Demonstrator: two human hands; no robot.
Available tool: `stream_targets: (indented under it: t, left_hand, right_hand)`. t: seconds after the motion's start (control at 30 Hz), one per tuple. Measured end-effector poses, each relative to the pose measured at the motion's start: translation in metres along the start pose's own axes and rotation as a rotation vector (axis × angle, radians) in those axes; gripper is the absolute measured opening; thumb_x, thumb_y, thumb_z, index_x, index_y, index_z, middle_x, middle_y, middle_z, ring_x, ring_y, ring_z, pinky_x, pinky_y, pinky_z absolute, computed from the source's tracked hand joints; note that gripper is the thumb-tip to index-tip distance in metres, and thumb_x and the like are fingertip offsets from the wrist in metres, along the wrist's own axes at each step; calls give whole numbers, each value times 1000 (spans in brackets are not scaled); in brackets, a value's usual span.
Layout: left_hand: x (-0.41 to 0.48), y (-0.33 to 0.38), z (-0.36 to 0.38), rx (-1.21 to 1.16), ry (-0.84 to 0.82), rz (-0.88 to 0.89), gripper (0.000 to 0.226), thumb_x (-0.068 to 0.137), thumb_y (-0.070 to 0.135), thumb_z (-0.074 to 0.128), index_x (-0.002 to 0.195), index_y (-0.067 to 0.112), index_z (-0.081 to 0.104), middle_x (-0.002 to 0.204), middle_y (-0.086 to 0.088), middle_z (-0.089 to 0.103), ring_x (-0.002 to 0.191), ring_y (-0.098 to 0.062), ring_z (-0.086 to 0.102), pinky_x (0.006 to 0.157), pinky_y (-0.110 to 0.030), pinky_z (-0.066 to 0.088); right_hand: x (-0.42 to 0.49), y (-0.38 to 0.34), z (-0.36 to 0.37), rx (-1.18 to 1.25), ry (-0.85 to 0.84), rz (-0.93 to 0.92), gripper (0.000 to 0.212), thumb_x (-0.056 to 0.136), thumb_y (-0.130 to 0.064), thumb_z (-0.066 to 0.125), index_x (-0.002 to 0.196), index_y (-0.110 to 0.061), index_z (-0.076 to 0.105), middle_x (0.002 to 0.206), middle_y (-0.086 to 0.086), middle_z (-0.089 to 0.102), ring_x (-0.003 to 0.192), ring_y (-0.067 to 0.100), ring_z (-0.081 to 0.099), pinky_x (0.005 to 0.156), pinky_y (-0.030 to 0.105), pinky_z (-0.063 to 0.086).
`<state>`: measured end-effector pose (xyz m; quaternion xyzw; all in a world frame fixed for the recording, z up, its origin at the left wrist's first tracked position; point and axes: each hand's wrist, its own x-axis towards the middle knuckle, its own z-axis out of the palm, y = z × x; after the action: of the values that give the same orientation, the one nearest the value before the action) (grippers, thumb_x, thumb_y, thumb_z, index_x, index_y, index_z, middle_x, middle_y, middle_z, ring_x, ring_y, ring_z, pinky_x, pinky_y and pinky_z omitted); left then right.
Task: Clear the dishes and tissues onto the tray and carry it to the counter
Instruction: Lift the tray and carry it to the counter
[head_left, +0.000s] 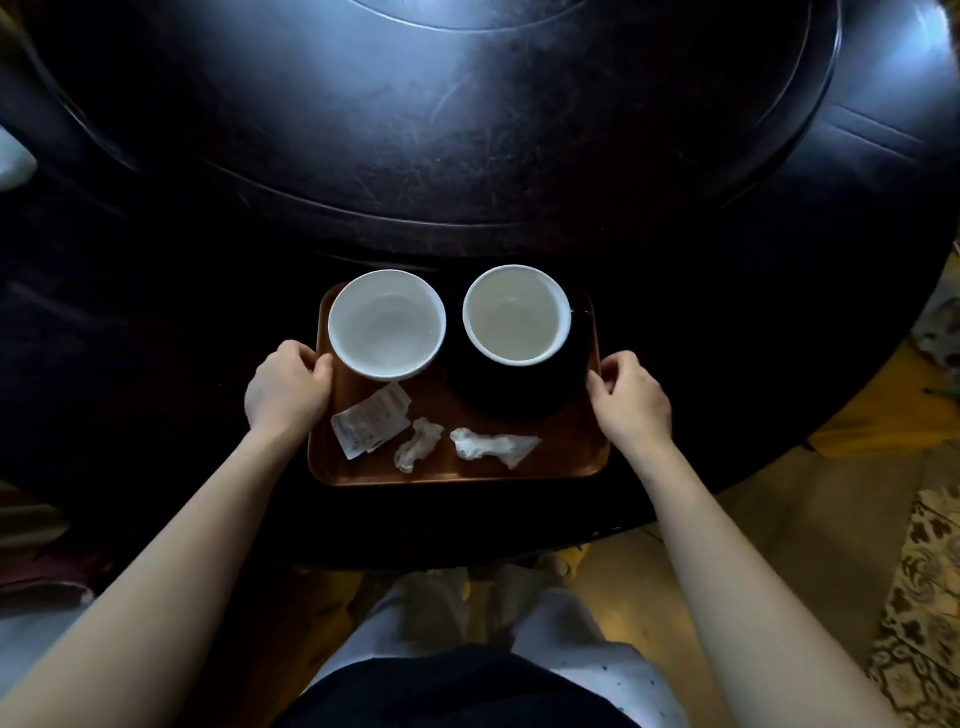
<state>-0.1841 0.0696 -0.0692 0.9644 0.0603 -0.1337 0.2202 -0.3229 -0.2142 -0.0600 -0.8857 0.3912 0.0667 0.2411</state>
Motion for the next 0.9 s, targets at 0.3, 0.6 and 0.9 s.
stream_targets:
  t: [0.3, 0.6, 0.9]
  left_hand:
    - [5, 8, 6, 155, 33, 63, 29, 92, 29, 38, 99, 5, 54, 101, -24, 64, 95, -43, 57, 70, -38, 36]
    - [-4, 7, 10, 86, 115, 110, 28, 92, 24, 40, 97, 2, 56, 97, -25, 64, 91, -43, 57, 67, -37, 33]
    - [-16, 17, 16, -102, 116, 128, 28, 93, 18, 41, 104, -4, 56, 103, -30, 63, 99, -45, 56, 78, -43, 40]
  right_hand:
    - [18, -12, 0, -216, -15, 18, 34, 97, -36, 37, 110, -6, 50, 111, 20, 63, 104, 40, 58, 82, 39, 46]
    - [9, -4, 6, -179, 122, -103, 32, 98, -30, 36, 99, -3, 54, 102, 20, 66, 94, 40, 61, 73, 39, 46]
    - [5, 9, 5, 170, 202, -58, 29, 98, -23, 40, 90, 2, 53, 85, 21, 64, 79, 39, 60, 61, 40, 41]
